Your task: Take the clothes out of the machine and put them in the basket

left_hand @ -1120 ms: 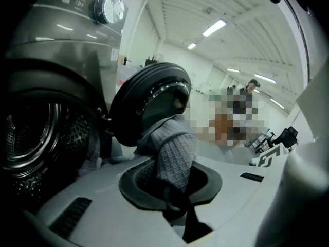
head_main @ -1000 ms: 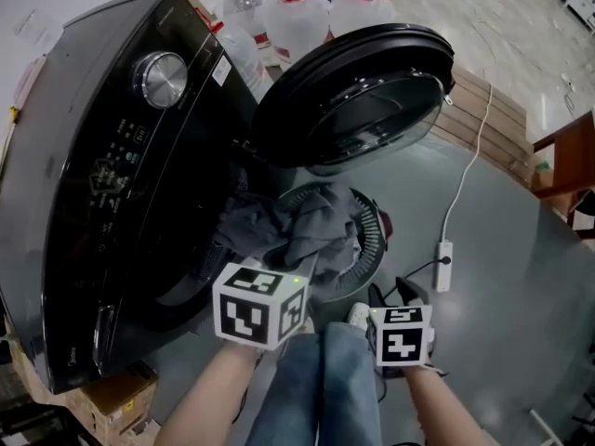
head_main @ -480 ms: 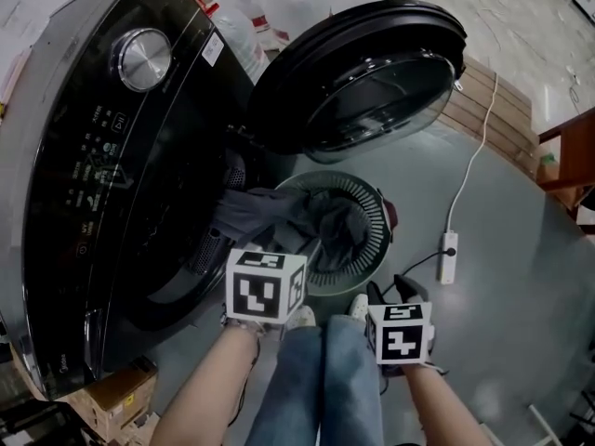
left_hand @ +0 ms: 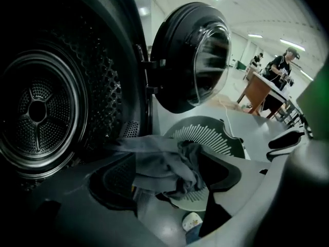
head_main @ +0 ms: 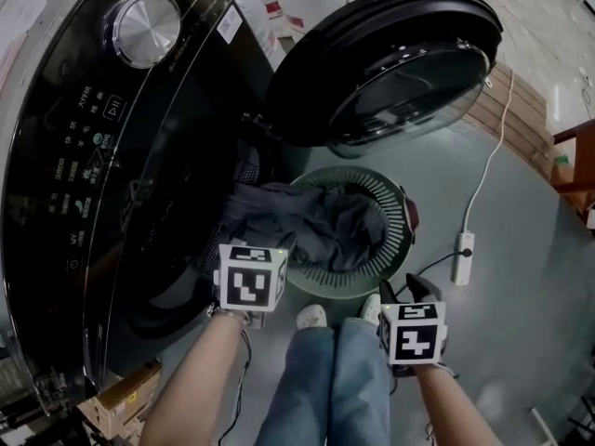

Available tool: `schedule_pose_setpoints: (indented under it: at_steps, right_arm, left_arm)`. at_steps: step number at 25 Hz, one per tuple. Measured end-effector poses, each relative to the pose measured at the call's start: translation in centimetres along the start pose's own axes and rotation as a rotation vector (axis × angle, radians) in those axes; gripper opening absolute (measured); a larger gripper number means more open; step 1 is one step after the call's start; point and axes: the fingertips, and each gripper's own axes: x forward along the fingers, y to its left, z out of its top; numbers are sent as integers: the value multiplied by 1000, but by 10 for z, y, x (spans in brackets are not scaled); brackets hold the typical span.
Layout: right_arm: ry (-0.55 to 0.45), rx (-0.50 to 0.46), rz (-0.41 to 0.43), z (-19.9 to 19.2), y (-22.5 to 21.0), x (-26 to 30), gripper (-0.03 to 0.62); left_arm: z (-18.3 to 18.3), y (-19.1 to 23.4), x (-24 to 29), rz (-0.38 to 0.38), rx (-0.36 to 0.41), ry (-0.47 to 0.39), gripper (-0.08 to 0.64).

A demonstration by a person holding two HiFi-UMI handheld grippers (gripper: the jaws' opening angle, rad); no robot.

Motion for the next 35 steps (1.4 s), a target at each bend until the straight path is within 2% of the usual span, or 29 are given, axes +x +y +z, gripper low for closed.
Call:
schedule_pose_setpoints:
  at_steps: [5, 7, 10, 13, 20, 22, 28, 29, 30, 31, 33, 34, 35]
  right_arm:
    - [6, -3, 10, 5, 13, 17, 187]
    - [11, -4, 20, 7, 20, 24, 187]
    - [12, -19, 38, 11, 31, 32, 184]
    - [24, -25, 44, 12, 36, 40, 181]
    - [23, -9, 63, 20, 43, 49, 169]
    - [17, -5, 68, 22, 44, 50, 164]
    - [22, -28, 66, 18, 42, 50, 149]
    - [23, -29, 63, 18, 41, 50, 146]
    - [24, -27, 63, 17, 40, 49, 144]
    - [24, -25, 64, 17, 40, 48, 141]
    - [23, -27, 63, 17, 41, 46, 135]
    - [25, -31, 60, 17, 40, 45, 133]
    - [27, -33, 57, 16, 40, 44, 132]
  left_arm:
    - [-7, 55, 18, 137, 84, -8, 376]
    - [-10, 78, 30, 162, 101, 6, 376]
    - [-10, 110, 45, 194, 68, 11, 376]
    - [-15, 131, 55, 220, 38, 62, 375]
    - [-19, 148, 87, 182, 85, 121, 376]
    - [-24, 152, 96, 170, 59, 143, 388]
    - [-31, 148, 106, 46, -72, 161, 396]
    - [-31, 145, 105, 29, -79, 167, 364]
    - [-30, 142, 103, 20, -79, 168, 257]
    - [-28, 142, 100, 28, -73, 159, 237]
    - [-18, 145, 89, 86, -66, 106, 187]
    - [-12, 147, 83, 117, -71, 73, 51]
    - [-8, 145, 77, 136, -74, 48, 32]
